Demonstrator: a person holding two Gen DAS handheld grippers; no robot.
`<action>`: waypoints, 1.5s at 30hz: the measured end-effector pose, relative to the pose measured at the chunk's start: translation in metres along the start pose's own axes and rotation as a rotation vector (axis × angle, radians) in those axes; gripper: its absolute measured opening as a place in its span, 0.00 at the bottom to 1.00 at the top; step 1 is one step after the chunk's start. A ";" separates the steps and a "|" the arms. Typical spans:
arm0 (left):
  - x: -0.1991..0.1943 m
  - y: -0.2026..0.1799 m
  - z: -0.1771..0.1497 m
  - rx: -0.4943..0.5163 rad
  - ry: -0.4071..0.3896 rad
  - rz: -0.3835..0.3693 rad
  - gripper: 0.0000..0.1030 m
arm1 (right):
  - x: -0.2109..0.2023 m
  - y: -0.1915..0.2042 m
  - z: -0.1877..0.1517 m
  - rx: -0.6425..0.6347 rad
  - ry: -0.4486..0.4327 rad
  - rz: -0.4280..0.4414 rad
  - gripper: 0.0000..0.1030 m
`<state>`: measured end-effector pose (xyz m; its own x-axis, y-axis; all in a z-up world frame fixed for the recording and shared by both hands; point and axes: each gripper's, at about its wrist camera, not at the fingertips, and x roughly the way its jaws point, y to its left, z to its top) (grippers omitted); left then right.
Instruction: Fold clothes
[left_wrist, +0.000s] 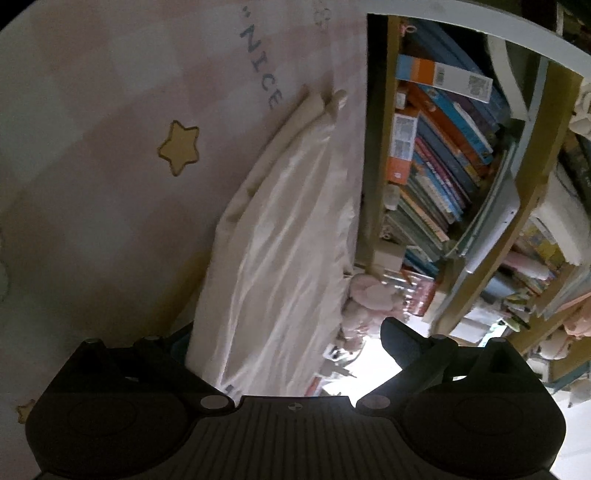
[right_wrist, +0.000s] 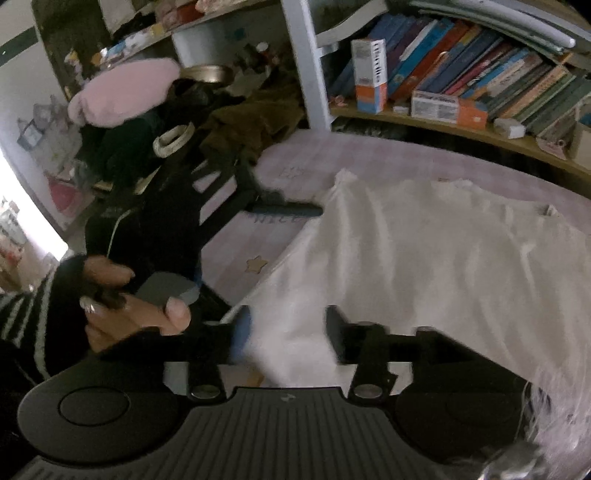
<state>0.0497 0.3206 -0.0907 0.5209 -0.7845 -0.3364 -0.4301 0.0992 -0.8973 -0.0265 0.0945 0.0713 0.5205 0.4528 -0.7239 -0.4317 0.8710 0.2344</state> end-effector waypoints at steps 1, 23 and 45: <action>0.000 0.001 0.000 -0.001 0.000 -0.001 0.97 | -0.002 -0.003 0.000 0.014 -0.002 -0.002 0.43; -0.001 0.002 -0.018 0.091 -0.065 0.143 0.75 | 0.045 -0.081 0.056 0.170 0.093 -0.306 0.91; -0.001 -0.051 -0.055 0.466 -0.055 0.155 0.12 | 0.166 -0.030 0.167 -0.016 0.426 -0.255 0.93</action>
<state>0.0307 0.2824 -0.0285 0.5202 -0.7069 -0.4792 -0.1367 0.4850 -0.8638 0.1959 0.1756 0.0525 0.2655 0.1050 -0.9584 -0.3432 0.9392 0.0078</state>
